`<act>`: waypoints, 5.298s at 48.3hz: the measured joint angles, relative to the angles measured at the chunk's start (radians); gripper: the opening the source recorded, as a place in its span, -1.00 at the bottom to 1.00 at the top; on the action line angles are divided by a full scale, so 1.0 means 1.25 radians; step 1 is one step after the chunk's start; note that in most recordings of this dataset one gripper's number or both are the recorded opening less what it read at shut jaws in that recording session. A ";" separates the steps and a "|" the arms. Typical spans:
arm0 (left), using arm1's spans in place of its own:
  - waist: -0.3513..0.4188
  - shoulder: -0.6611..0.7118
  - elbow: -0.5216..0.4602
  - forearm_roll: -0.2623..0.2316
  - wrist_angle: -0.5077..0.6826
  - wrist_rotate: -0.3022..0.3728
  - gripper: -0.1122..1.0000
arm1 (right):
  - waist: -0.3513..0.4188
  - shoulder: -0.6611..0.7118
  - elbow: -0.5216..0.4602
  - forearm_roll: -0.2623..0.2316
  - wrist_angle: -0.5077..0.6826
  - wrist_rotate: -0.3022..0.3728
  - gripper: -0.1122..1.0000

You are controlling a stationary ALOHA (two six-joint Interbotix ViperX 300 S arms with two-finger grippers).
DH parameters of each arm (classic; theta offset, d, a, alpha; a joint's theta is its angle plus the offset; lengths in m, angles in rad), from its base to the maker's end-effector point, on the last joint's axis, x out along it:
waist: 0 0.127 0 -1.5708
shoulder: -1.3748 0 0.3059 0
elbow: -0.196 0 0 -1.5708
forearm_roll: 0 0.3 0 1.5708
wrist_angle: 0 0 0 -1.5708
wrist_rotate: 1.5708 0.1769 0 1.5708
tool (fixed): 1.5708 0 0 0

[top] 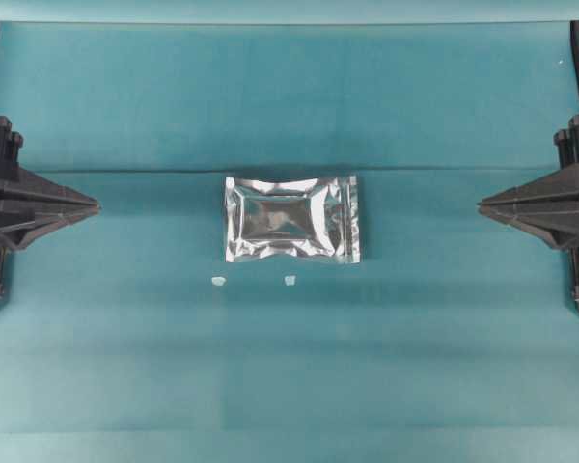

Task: Hand over the silver zip bag and make it stand upright.
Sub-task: 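Move the right gripper left toward the silver zip bag, then lower the open right gripper onto the bag's right edge and close, then lift the bag with the right gripper and swing it upright toward center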

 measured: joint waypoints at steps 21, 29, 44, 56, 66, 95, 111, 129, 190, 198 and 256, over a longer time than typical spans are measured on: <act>-0.015 0.098 -0.098 0.015 0.066 0.012 -0.80 | -0.007 0.144 -0.121 0.117 0.233 0.211 -0.79; -0.015 0.112 -0.104 0.015 0.074 0.007 -0.80 | -0.072 0.198 -0.144 0.162 0.239 0.394 -0.79; -0.013 0.112 -0.107 0.015 0.076 0.009 -0.80 | -0.177 0.265 -0.148 0.169 0.279 0.544 -0.79; -0.009 0.112 -0.112 0.015 0.091 0.009 -0.80 | -0.189 0.340 -0.156 0.180 0.225 0.627 -0.34; 0.000 0.114 -0.123 0.015 0.140 0.009 -0.80 | -0.194 0.395 -0.144 0.199 0.185 0.750 0.70; 0.023 0.121 -0.125 0.015 0.183 0.009 -0.80 | -0.201 0.588 -0.099 0.201 0.201 0.778 0.85; 0.023 0.124 -0.125 0.015 0.184 0.007 -0.80 | -0.190 0.725 -0.182 0.206 0.163 0.779 0.85; 0.025 0.123 -0.125 0.015 0.183 0.007 -0.80 | -0.156 0.784 -0.191 0.271 0.080 0.816 0.85; 0.031 0.118 -0.125 0.015 0.184 0.004 -0.80 | -0.123 0.898 -0.207 0.221 -0.104 0.978 0.82; 0.031 0.118 -0.125 0.015 0.184 0.005 -0.80 | -0.125 0.901 -0.215 0.221 -0.091 0.978 0.79; 0.029 0.114 -0.124 0.015 0.221 0.000 -0.80 | -0.155 0.799 -0.423 0.163 0.341 0.654 -0.79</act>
